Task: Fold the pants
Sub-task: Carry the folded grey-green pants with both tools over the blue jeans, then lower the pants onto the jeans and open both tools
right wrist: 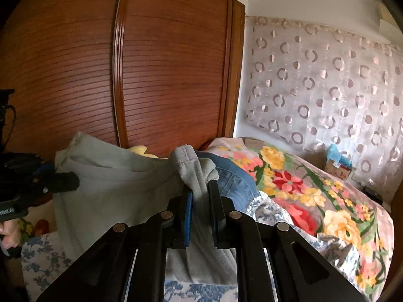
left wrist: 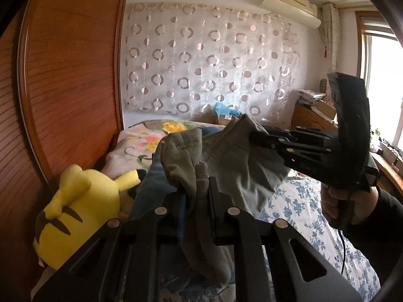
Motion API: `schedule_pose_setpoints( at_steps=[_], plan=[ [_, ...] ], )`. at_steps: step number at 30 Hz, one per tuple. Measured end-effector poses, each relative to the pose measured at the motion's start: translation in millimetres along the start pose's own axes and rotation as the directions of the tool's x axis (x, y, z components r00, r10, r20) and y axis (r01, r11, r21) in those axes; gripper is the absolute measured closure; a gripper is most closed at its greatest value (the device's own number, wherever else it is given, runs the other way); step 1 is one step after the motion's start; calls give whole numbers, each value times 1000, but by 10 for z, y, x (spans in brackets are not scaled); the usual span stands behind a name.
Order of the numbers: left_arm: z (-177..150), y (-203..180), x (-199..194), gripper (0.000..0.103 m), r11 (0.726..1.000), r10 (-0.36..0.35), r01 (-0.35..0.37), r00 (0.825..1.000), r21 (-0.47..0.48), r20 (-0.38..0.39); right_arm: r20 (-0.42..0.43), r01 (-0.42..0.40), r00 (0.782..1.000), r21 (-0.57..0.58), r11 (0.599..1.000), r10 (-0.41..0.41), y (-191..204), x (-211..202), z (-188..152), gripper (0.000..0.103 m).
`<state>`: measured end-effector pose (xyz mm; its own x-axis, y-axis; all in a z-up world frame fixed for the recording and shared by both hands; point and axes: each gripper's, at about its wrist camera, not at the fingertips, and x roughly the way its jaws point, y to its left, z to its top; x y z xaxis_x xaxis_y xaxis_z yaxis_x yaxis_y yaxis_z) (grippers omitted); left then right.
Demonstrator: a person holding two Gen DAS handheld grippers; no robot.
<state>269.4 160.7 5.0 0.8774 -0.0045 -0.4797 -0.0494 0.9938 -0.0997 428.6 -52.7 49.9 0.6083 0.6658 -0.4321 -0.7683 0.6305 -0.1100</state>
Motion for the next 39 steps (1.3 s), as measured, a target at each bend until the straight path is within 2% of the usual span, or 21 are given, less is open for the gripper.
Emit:
schedule_pose_setpoints(
  at_steps=[11, 16, 20, 26, 28, 30, 31, 34, 37, 39],
  plan=[
    [-101, 107, -8, 87, 999, 6, -6, 1000, -53, -8, -19, 3, 1000, -115, 993, -5, 126, 371, 240, 91],
    [-126, 128, -31, 86, 997, 20, -22, 1000, -70, -20, -25, -22, 1000, -151, 988, 18, 164, 534, 338, 91],
    [-175, 150, -68, 85, 997, 34, -36, 999, -64, -35, -52, -58, 997, -118, 991, 52, 115, 681, 353, 91],
    [-172, 153, -119, 84, 998, 29, -31, 999, -52, -39, -70, -64, 996, -70, 995, 59, 19, 754, 296, 91],
    [-149, 150, -156, 79, 999, 23, -25, 999, -47, -34, -68, -74, 995, -37, 997, 71, -19, 748, 332, 90],
    [-123, 139, -192, 65, 999, 19, -20, 1000, -42, -25, -77, -102, 992, 11, 995, 103, -87, 727, 370, 84],
    [-119, 139, -204, 54, 999, 14, -15, 1000, -39, -19, -76, -111, 991, 29, 993, 113, -107, 715, 386, 81],
    [-101, 108, -210, 51, 1000, 9, -9, 1000, -22, -17, -54, -126, 990, 78, 989, 130, -202, 618, 407, 73],
    [-115, 74, -182, 51, 1000, 10, -10, 1000, -10, -24, -37, -135, 990, 102, 986, 139, -266, 486, 380, 72],
    [-138, 65, -157, 51, 1000, 18, -18, 1000, 3, -24, -29, -181, 982, 122, 976, 185, -300, 392, 327, 72]
  ],
)
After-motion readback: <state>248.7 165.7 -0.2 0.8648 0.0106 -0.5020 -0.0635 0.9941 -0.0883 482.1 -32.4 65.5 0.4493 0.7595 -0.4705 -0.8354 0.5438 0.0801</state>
